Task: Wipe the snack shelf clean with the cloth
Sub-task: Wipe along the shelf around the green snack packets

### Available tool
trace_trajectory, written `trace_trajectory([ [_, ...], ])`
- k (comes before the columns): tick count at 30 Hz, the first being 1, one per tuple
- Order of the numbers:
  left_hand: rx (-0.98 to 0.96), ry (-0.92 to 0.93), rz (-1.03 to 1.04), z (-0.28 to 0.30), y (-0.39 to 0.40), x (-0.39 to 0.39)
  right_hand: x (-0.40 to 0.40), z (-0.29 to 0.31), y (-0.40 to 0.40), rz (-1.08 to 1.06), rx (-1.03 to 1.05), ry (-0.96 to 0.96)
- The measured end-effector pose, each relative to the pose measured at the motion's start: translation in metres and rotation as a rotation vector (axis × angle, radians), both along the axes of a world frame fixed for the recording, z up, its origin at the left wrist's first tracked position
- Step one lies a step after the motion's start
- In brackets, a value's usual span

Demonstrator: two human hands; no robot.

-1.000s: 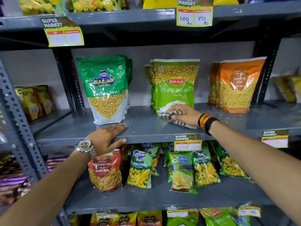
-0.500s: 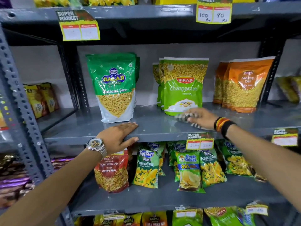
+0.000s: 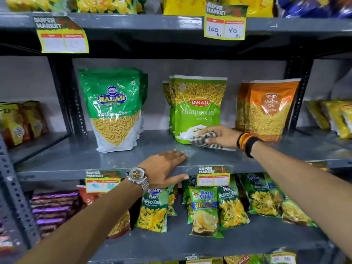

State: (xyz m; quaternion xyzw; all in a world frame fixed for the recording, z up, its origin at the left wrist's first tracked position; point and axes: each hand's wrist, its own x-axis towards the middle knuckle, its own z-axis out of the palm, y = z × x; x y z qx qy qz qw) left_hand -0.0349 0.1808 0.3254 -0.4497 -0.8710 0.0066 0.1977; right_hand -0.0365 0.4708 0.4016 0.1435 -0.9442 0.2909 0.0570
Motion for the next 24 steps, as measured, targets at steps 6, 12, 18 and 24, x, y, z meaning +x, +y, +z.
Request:
trace_trajectory([
  [6,0.039,0.011,0.022,-0.005,0.006,0.001,0.002,-0.037,0.021,0.120,-0.104,0.042],
  [12,0.044,0.013,0.039,-0.007,0.007,0.004,0.064,-0.021,0.031,0.339,-0.043,-0.094],
  [18,0.056,0.003,0.055,-0.006,0.011,0.010,0.046,-0.023,0.061,0.111,-0.116,0.024],
  [24,0.040,-0.026,0.052,-0.003,0.011,0.006,0.073,-0.012,0.059,0.193,-0.054,-0.084],
])
